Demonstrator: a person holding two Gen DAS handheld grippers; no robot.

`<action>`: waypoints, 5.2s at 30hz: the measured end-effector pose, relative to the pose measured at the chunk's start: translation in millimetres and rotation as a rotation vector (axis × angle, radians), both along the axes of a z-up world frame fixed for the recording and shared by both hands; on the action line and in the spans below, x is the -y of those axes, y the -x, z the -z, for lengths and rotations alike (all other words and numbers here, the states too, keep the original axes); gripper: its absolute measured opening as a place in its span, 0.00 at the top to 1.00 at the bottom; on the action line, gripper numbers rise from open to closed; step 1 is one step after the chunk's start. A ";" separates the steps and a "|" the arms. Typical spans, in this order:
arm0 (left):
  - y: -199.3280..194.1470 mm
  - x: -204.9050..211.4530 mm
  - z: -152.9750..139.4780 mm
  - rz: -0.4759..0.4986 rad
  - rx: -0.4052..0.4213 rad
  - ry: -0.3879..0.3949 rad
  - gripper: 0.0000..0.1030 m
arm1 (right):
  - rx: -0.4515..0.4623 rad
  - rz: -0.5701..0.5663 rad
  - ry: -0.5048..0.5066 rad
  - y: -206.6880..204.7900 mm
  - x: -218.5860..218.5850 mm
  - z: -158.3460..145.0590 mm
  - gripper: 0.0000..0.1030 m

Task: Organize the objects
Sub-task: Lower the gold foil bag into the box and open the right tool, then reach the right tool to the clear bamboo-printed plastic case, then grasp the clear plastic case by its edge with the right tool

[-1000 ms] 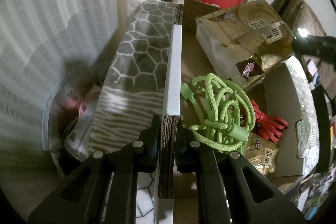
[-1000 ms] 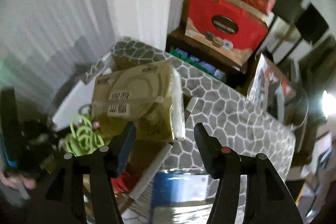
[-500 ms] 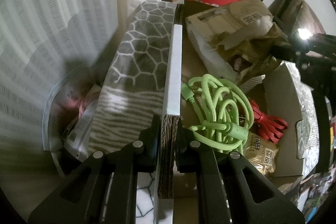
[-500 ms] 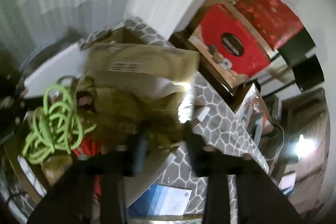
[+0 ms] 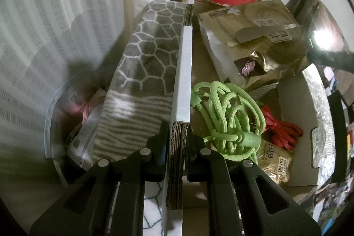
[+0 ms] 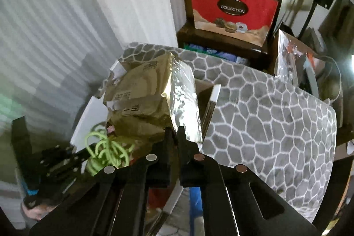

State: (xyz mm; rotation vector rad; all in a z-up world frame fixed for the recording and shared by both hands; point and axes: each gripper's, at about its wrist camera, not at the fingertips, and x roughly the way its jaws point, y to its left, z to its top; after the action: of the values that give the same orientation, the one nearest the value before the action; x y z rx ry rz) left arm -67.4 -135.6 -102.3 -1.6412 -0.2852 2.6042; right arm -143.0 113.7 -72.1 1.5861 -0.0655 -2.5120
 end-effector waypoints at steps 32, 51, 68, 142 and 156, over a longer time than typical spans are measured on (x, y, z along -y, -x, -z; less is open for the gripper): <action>0.9 0.3 -0.8 0.008 0.006 0.001 0.90 | 0.135 0.046 0.290 39.3 70.0 71.9 0.83; 2.9 2.3 -1.7 0.009 0.007 -0.004 0.90 | -0.067 0.029 0.067 37.5 15.3 -24.2 0.60; 2.7 0.7 -1.8 0.012 0.007 0.000 0.90 | -0.036 0.027 0.046 2.5 -15.2 -11.3 0.57; 1.0 -6.4 -1.1 0.010 0.007 0.025 0.86 | 0.089 0.437 -0.069 -127.1 -150.7 68.6 0.49; 1.7 -4.7 -1.6 0.009 0.010 0.014 0.86 | -0.104 0.422 0.065 -128.9 -156.8 47.8 0.95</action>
State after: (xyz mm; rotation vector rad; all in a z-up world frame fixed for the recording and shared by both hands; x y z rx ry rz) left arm -69.1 -130.9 -100.7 -1.6559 -0.2591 2.5983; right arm -14.0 270.5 -119.8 1.5456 -0.5139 -2.8605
